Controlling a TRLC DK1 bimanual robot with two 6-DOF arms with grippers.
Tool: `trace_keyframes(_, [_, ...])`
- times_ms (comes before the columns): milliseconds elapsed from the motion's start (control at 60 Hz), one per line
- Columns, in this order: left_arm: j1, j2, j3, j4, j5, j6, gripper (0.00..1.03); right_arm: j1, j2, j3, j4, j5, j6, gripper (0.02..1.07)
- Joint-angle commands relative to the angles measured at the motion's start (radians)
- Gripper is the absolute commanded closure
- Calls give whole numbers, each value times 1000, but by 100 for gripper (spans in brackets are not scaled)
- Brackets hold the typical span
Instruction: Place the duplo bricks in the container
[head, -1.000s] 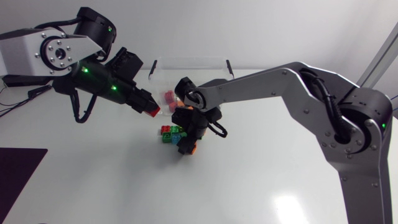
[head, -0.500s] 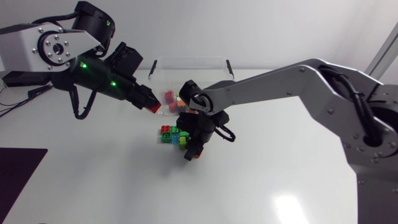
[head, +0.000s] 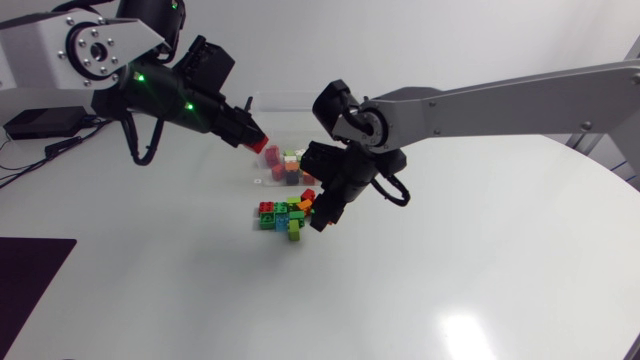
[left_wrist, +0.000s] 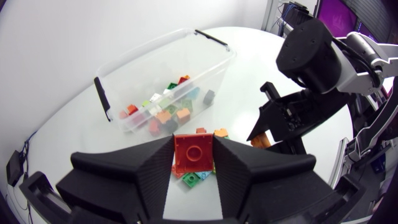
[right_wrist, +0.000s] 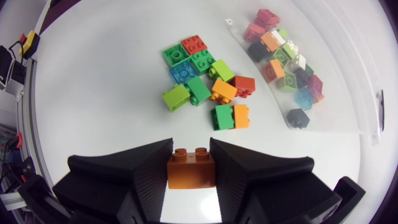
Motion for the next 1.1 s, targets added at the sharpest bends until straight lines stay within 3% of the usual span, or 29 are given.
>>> trace_keyframes(0, [10,58,63,45,12,-3,77,-18,-25,31,-5,4,3,70])
trace_keyframes(433, [66,298,219,333,14,-100,74,-100,-32,173,6,-36,55,70])
trace_keyframes(467, [66,309,224,348,14,-101,67,-104,-28,186,9,-38,60,70])
trace_keyframes(583, [62,343,239,381,-3,-100,22,-123,-5,236,20,-48,77,70])
trace_keyframes(617, [60,343,236,388,-17,-98,14,-130,1,250,24,-50,82,70])
trace_keyframes(683, [60,338,230,393,-18,-95,6,-139,18,284,27,-50,86,70])
trace_keyframes(1083, [65,122,-5,396,-18,-16,5,-191,155,486,81,-62,134,70])
